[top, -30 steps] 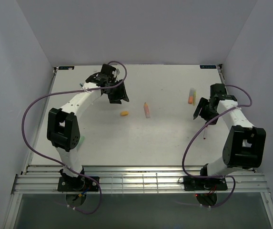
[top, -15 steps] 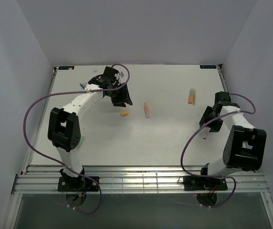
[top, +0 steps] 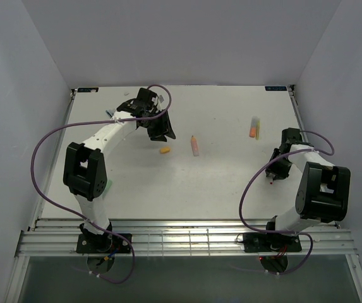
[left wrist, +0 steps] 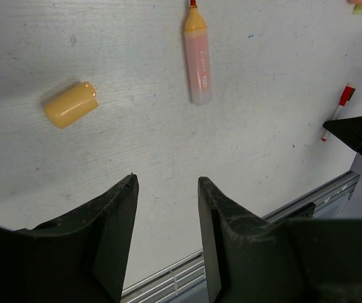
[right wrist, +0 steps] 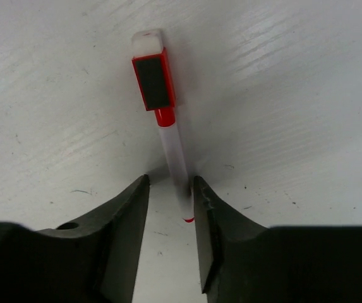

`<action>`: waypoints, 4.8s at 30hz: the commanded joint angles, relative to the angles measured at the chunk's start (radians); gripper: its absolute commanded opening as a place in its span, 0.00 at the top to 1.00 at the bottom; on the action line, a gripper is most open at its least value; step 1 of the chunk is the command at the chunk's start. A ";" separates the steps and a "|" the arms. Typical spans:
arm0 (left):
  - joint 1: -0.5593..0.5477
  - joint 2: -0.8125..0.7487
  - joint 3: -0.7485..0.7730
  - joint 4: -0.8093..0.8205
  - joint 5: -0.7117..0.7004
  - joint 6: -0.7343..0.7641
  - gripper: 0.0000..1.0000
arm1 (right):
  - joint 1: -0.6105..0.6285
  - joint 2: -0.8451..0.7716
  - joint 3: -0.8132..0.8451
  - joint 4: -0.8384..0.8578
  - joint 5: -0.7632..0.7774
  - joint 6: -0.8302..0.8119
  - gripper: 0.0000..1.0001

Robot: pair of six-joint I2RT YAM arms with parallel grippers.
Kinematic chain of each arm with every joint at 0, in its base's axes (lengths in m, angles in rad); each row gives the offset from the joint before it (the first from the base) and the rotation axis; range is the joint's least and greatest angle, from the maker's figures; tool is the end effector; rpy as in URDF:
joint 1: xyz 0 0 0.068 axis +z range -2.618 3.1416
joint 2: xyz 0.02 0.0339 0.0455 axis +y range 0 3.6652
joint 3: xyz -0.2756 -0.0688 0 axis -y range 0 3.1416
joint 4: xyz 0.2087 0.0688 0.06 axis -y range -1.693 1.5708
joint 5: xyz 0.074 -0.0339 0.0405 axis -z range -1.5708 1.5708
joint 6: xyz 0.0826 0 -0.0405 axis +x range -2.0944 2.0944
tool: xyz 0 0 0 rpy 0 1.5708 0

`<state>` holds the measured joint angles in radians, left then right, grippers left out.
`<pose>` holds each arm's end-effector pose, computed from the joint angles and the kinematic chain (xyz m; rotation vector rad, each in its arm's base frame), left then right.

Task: Open the pen caps

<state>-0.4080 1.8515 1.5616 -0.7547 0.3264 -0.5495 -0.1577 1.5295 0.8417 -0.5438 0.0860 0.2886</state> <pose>0.3474 -0.1790 0.2445 -0.0722 2.7306 -0.7374 0.2556 -0.0478 0.1553 0.6389 2.7224 -0.0887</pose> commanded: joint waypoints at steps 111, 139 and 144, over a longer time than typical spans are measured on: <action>0.040 0.134 0.168 0.354 0.218 -0.096 1.00 | 0.793 0.049 0.320 0.137 -0.856 0.202 0.92; 0.006 0.000 0.099 -0.087 -0.136 -0.093 1.00 | 0.790 0.070 0.363 -0.085 -0.242 0.040 0.92; 0.006 -0.100 -0.037 -0.083 -0.181 -0.041 1.00 | 0.706 0.133 0.393 -0.024 -0.281 -0.003 0.92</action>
<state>-0.4026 1.8565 1.5539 -0.8402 0.1791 -0.6476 0.5850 1.6398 1.1946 -0.6529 -0.1257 0.3218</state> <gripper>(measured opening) 0.253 0.124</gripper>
